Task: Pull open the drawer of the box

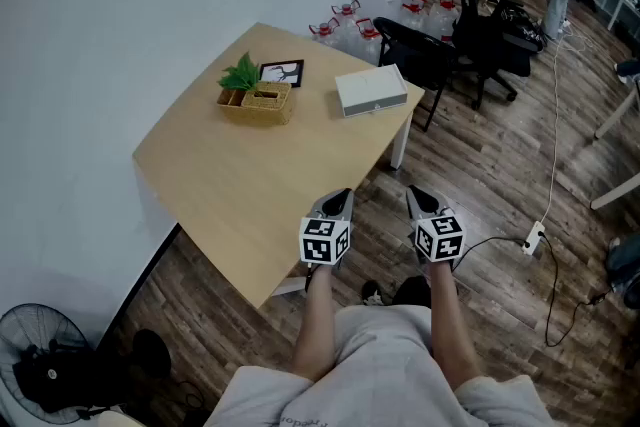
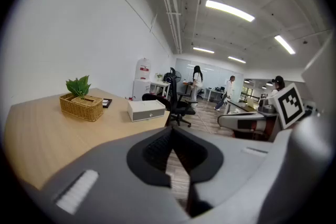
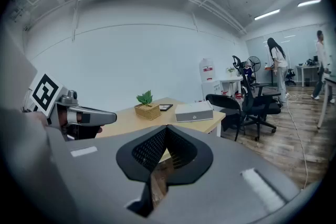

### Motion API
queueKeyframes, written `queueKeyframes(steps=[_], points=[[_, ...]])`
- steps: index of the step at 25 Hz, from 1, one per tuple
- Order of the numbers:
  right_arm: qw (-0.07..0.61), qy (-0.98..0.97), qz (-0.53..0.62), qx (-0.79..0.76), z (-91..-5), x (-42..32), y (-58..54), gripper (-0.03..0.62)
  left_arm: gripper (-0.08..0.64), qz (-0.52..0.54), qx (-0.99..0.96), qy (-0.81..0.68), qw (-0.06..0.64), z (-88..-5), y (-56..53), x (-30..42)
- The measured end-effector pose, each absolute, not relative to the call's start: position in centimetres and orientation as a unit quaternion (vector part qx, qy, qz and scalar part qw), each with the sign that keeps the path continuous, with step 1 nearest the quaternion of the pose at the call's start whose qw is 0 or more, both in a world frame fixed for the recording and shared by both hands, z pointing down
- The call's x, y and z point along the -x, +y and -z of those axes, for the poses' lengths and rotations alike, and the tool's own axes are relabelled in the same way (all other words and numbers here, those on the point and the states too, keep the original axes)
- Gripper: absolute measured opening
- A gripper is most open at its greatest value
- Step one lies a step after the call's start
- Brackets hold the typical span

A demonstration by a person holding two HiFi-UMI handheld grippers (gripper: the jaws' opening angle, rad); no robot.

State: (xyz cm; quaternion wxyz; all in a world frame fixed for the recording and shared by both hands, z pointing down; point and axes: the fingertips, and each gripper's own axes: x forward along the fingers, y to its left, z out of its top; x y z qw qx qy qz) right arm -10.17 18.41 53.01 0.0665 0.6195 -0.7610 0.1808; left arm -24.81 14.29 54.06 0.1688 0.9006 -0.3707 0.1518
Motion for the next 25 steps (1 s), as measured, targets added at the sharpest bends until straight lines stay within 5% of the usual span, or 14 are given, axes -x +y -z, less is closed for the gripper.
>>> queueKeyframes(steps=[25], points=[[0.024, -0.759, -0.214, -0.615, -54.6, 9.5, 14.6, 0.002, 0.054, -0.159, -0.879, -0.407, 0.191, -55.9, 10.1, 27.9]])
